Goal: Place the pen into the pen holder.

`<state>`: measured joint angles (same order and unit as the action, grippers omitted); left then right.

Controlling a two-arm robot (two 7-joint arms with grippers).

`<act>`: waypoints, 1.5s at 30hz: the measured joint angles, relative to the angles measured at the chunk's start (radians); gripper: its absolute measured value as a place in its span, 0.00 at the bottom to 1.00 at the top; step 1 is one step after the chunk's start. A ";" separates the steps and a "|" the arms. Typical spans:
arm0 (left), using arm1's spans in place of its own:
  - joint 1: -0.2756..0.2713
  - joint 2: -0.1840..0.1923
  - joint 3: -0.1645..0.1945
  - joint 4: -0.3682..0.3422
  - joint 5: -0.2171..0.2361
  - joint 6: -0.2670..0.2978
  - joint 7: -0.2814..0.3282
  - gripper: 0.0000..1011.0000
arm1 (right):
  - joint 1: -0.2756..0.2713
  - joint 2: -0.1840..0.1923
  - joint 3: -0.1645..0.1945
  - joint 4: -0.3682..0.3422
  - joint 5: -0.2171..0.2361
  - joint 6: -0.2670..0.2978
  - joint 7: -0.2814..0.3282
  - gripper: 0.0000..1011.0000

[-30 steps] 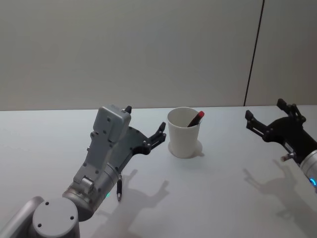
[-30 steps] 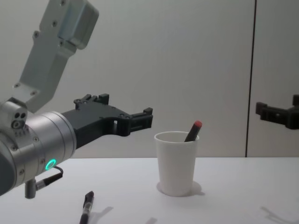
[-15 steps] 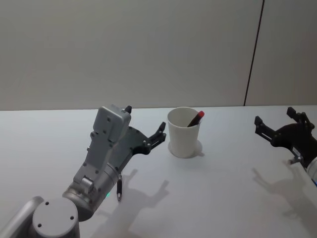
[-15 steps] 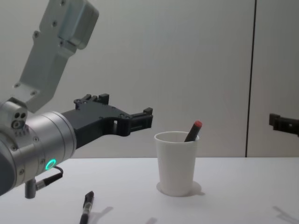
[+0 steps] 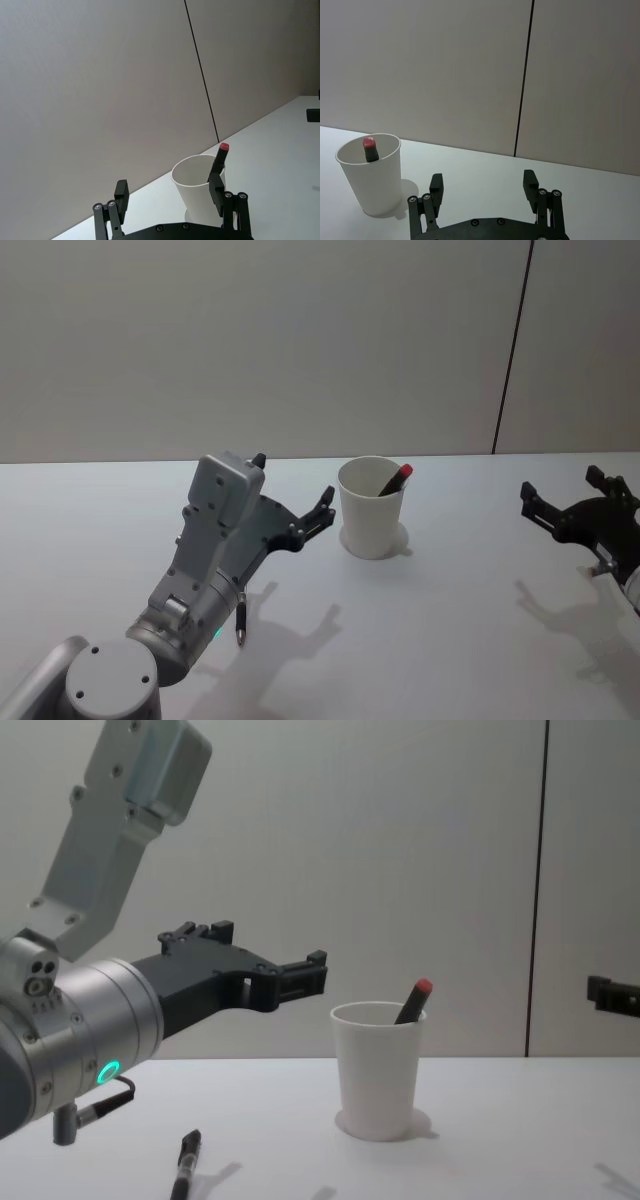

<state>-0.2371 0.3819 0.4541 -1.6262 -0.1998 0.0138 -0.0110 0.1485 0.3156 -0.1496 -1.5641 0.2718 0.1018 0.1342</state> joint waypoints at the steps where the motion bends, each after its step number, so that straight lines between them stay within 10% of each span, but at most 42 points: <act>1: 0.000 0.000 0.000 0.000 0.001 0.000 0.000 0.99 | -0.001 0.000 0.000 -0.001 0.001 0.002 -0.001 0.99; 24: -0.011 -0.009 -0.017 -0.004 0.024 0.112 0.029 0.99 | -0.005 0.002 0.003 -0.005 0.005 0.013 -0.008 0.99; 45: -0.034 -0.022 -0.052 -0.020 -0.028 0.410 0.068 0.99 | -0.006 0.002 0.003 -0.006 0.006 0.015 -0.009 0.99</act>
<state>-0.2710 0.3596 0.4024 -1.6460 -0.2280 0.4237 0.0570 0.1428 0.3178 -0.1471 -1.5698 0.2777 0.1172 0.1255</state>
